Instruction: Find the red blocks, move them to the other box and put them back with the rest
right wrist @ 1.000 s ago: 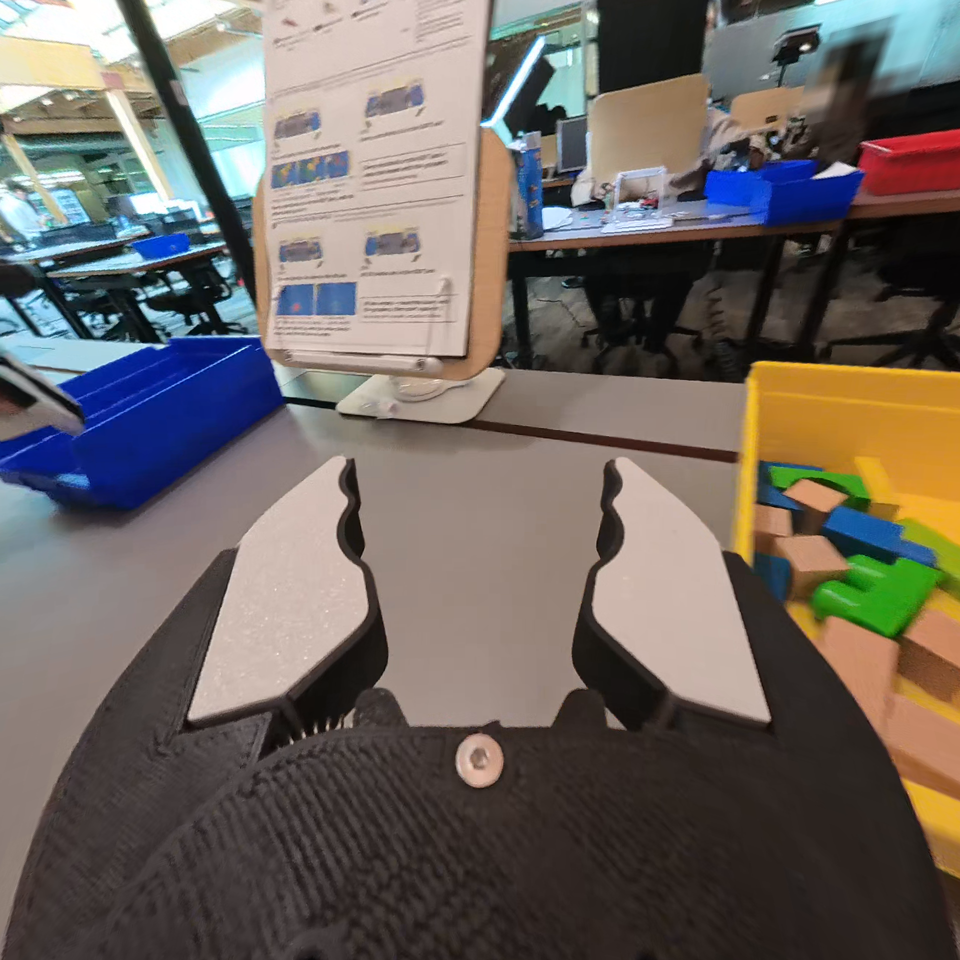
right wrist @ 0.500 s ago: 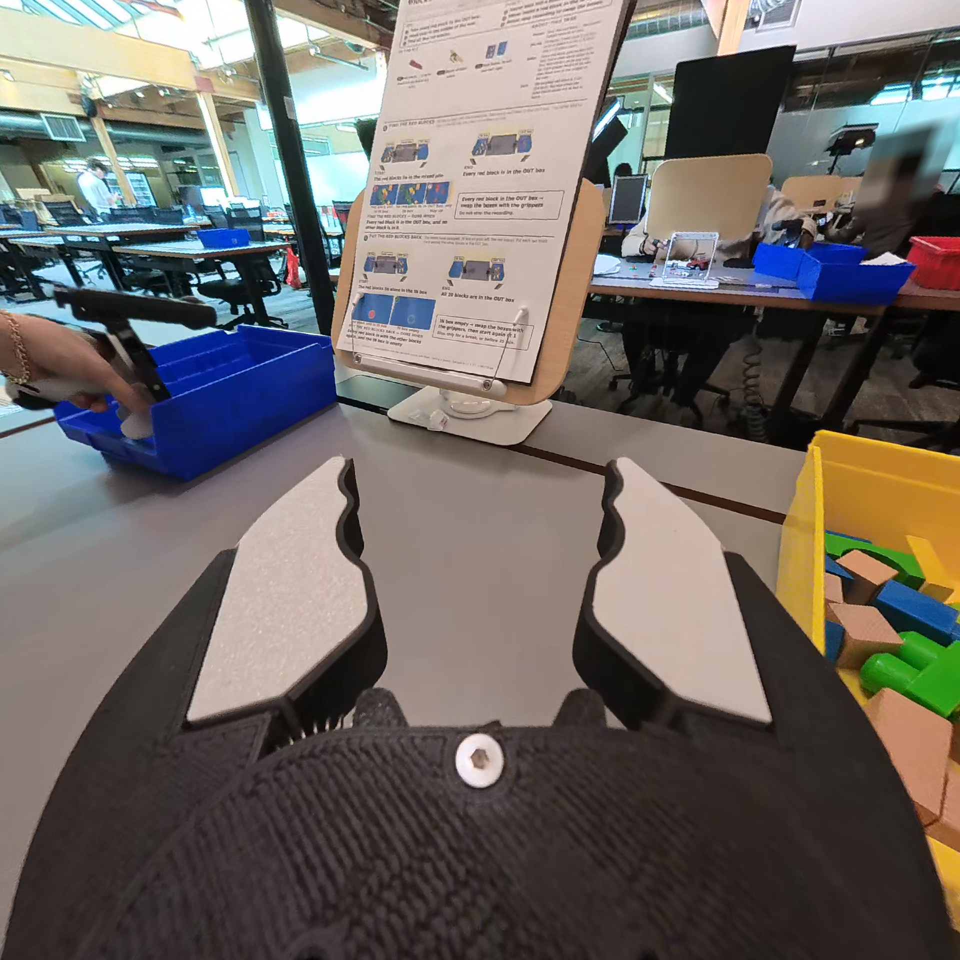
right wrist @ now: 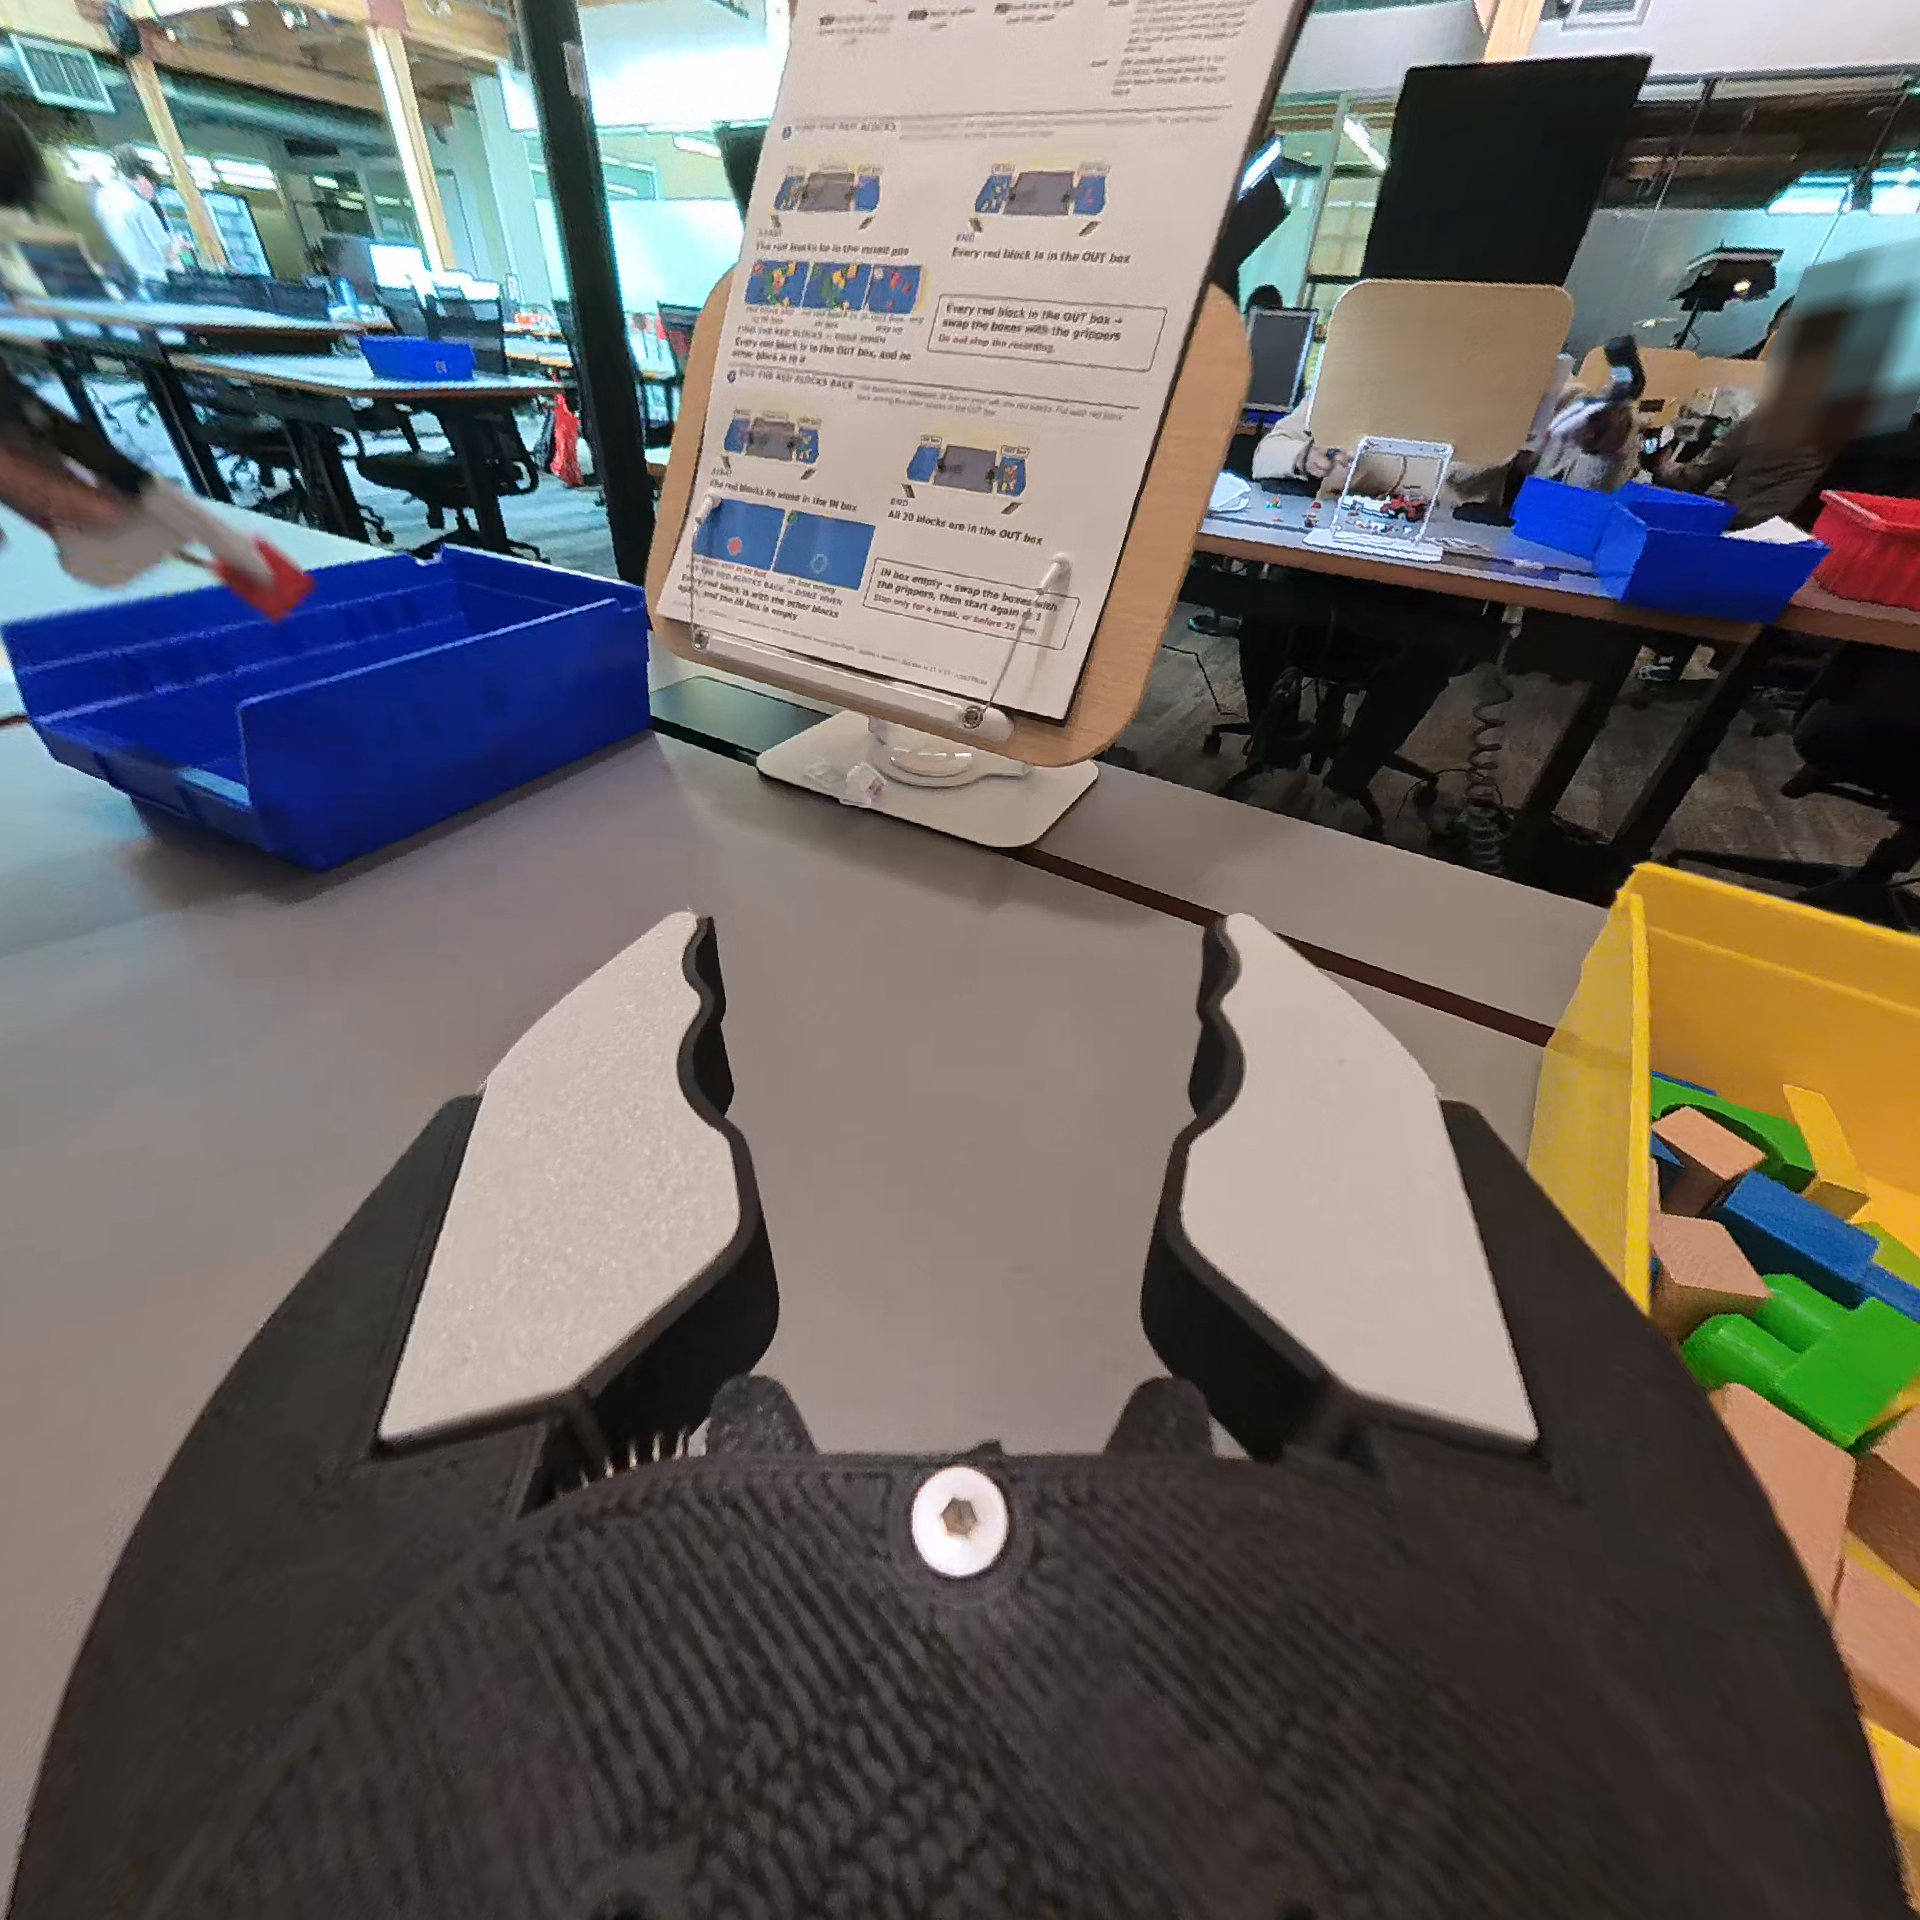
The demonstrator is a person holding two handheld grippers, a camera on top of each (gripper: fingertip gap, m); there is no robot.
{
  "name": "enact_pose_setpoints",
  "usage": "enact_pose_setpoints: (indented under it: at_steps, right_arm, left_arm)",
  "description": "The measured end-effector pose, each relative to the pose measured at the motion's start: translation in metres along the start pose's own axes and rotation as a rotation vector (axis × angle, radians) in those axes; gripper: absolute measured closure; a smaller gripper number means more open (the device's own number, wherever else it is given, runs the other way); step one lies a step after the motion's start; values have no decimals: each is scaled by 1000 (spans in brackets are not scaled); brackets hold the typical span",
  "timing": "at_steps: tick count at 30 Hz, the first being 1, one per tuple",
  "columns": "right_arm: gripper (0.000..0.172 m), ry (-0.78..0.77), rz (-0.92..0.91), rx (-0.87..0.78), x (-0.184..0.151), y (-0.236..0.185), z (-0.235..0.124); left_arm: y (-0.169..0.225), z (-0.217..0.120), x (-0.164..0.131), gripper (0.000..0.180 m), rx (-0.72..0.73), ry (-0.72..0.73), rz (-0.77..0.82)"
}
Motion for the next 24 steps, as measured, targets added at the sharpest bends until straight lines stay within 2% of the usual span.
enact_pose_setpoints:
  at_steps: [2,4,8,14,17,21,24]
  right_arm:
    - [81,-2,-43,19,0,-8,4]
    - [80,19,-92,51,1,-19,9]
    - [84,66,-208,161,3,-51,16]
    - [88,161,-423,340,3,-97,20]
    - [98,248,-517,414,2,-112,17]
    - [104,285,-560,508,-2,-120,14]
    - [106,279,-567,576,-8,-123,13]
  left_arm:
    - [18,-27,10,148,-96,178,-6]
    - [44,-43,13,148,-230,295,17]
    - [103,-46,3,148,-515,363,46]
    - [203,-17,-27,149,-988,314,30]
    - [247,-1,-38,149,-1202,254,5]
    - [284,14,-51,149,-1380,164,3]
    - [298,18,-58,149,-1481,132,3]
Point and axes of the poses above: each gripper's, where its closed fingertips meet, z out along the fingers, x out of its top, y = z × x across the jaws, the point moved 7 cm from there along -z, back along the fingers, and after that the axes turned 3 degrees about z, right-handed, at the moved point
